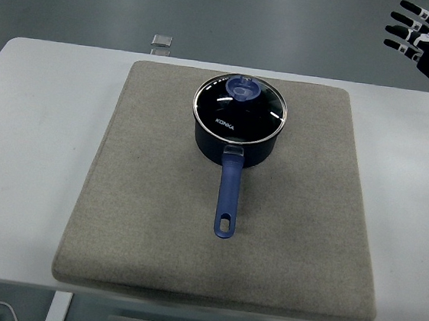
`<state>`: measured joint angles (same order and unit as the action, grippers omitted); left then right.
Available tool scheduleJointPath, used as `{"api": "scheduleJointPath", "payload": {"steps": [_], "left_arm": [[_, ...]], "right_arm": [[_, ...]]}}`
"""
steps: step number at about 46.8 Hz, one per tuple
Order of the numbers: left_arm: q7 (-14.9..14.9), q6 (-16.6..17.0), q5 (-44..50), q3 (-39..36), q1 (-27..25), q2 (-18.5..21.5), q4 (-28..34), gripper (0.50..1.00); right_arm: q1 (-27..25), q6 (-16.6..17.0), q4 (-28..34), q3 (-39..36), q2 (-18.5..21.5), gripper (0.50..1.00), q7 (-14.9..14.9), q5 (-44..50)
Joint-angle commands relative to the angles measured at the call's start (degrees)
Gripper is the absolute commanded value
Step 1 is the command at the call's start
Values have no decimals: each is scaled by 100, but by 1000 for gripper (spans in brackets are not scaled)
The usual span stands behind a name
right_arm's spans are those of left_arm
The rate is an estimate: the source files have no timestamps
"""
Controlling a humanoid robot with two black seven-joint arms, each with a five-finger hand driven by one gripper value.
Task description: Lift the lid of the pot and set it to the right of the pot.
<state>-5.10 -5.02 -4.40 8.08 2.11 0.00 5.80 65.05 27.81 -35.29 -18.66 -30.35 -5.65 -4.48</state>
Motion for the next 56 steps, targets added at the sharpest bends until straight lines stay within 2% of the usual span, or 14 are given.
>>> {"api": "scheduleJointPath", "payload": {"steps": [1,13,30,41,56], "left_arm": [[0,1,0,-9,0,0,0,1000],[0,1,0,0,0,0,0,1000],[0,1,0,-9,0,0,0,1000],[0,1,0,0,0,0,0,1000],[0,1,0,-9,0,0,0,1000]], "right_arm": [[8,93,-4,-15,-15,928,2,148],[166,233,-4,-15,-15,928,2,702],[333,189,-92,-15,12,928,-6,1713],[562,163,-461,3,3,928,-15,2416],[720,145,-1252,73,12,928,-15,3857]]}}
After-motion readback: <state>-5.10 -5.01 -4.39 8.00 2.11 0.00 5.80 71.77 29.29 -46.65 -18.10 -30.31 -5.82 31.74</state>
